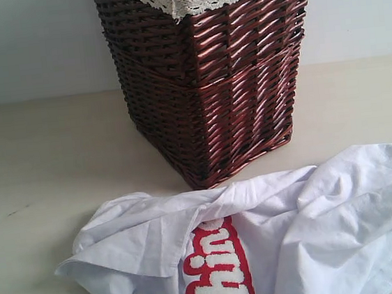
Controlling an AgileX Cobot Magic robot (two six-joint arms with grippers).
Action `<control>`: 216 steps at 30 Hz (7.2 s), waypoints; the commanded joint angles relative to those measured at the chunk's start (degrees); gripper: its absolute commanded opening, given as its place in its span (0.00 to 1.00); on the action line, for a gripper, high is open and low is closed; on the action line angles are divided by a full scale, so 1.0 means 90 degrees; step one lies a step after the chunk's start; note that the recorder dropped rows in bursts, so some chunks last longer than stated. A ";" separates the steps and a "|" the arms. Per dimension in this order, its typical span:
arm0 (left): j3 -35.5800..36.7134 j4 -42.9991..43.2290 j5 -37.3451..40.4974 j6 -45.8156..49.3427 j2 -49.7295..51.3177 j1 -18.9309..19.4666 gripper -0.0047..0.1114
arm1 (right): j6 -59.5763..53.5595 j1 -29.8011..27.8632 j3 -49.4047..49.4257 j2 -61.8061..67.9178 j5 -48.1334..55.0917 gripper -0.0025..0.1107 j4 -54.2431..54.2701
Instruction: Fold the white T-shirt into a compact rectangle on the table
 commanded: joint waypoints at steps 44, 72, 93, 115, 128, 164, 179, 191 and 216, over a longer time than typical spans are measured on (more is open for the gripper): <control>-0.0023 0.0009 -0.0044 0.0018 -0.0038 -0.0003 0.04 | -0.1873 -0.0025 0.0334 0.2477 -0.1553 0.12 -0.1598; -0.0023 0.0009 -0.0044 0.0018 -0.0038 -0.0003 0.04 | -0.1860 -0.0025 0.0346 0.2759 -0.1171 0.44 -0.2107; -0.0023 0.0009 -0.0044 0.0018 -0.0038 -0.0003 0.04 | -0.0876 -0.0025 0.0346 0.3659 -0.2076 0.02 -0.2710; -0.0023 0.0009 -0.0044 0.0018 -0.0038 -0.0003 0.04 | -0.2767 -0.0025 0.0364 0.0162 0.0238 0.02 0.1737; -0.0023 0.0009 -0.0044 0.0018 -0.0038 -0.0003 0.04 | -0.2181 -0.0025 0.0351 -0.0109 0.0238 0.02 0.3359; -0.0023 0.0009 -0.0044 0.0018 -0.0038 -0.0003 0.04 | 0.2801 0.3822 0.1444 -0.0959 0.0238 0.02 0.1992; -0.0023 0.0009 -0.0044 0.0018 -0.0038 -0.0003 0.04 | 0.3493 0.3822 0.1005 -0.0992 0.0238 0.42 0.1970; -0.0023 0.0009 -0.0044 0.0018 -0.0038 -0.0003 0.04 | 0.5124 0.3822 -0.0357 -0.1601 -0.0390 0.42 -0.3507; -0.0023 0.0009 -0.0044 0.0018 -0.0038 -0.0003 0.04 | 0.1053 -0.0695 0.0195 0.2413 -0.1992 0.51 -0.0147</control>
